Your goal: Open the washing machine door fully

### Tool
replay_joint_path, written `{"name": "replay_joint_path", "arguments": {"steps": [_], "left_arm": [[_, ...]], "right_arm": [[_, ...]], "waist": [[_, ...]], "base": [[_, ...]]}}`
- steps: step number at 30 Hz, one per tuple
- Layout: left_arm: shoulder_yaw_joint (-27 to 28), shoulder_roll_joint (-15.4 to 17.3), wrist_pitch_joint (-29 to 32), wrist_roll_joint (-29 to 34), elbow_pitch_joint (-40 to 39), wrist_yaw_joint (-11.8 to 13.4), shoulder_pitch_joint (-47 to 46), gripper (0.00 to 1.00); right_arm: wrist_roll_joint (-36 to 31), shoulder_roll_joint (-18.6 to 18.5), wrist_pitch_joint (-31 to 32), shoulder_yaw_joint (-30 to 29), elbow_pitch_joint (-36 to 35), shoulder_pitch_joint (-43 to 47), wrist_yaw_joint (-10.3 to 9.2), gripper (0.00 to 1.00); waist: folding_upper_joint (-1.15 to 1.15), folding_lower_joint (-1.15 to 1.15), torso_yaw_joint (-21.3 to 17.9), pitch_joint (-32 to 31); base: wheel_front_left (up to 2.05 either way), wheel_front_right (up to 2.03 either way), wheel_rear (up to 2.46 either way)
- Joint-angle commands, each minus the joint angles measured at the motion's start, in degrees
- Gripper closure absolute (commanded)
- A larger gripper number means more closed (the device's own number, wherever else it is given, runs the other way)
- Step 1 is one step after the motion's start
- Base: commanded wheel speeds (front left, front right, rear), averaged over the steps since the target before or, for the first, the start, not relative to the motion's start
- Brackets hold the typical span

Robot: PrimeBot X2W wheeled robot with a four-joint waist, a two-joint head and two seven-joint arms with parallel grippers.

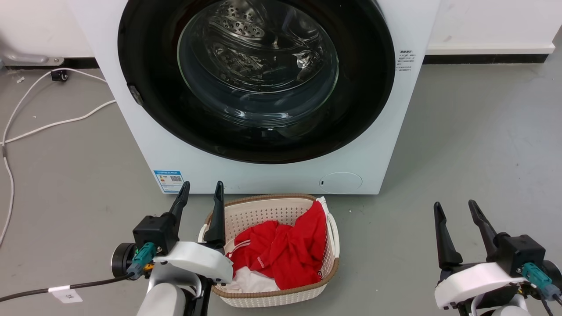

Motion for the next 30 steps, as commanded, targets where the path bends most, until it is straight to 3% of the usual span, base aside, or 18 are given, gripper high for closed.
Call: {"name": "replay_joint_path", "arguments": {"steps": [1, 25, 30], "left_arm": [[-0.15, 0.12, -0.5, 1.4, -0.07, 0.3, -1.07, 0.0], [-1.71, 0.11, -3.04, 10.05, 0.59, 1.93, -0.49, 0.0], [-1.54, 0.11, -2.91, 9.09, 0.76, 1.96, 0.08, 0.0]], "right_arm": [[-1.5, 0.15, -0.55, 0.15, -0.44, 0.3, -0.02, 0.0], [-10.39, 0.22, -2.23, 0.26, 0.05, 1.0, -0.03, 0.0], [-9.25, 0.22, -2.3, 0.11, 0.35, 0.76, -0.03, 0.0]], "waist": [[0.0, 0.0, 0.09, 0.01], [0.0, 0.0, 0.92, 0.08], [0.0, 0.0, 1.03, 0.21]], "base": [[0.0, 0.0, 0.0], [0.0, 0.0, 0.0], [0.0, 0.0, 0.0]]}}
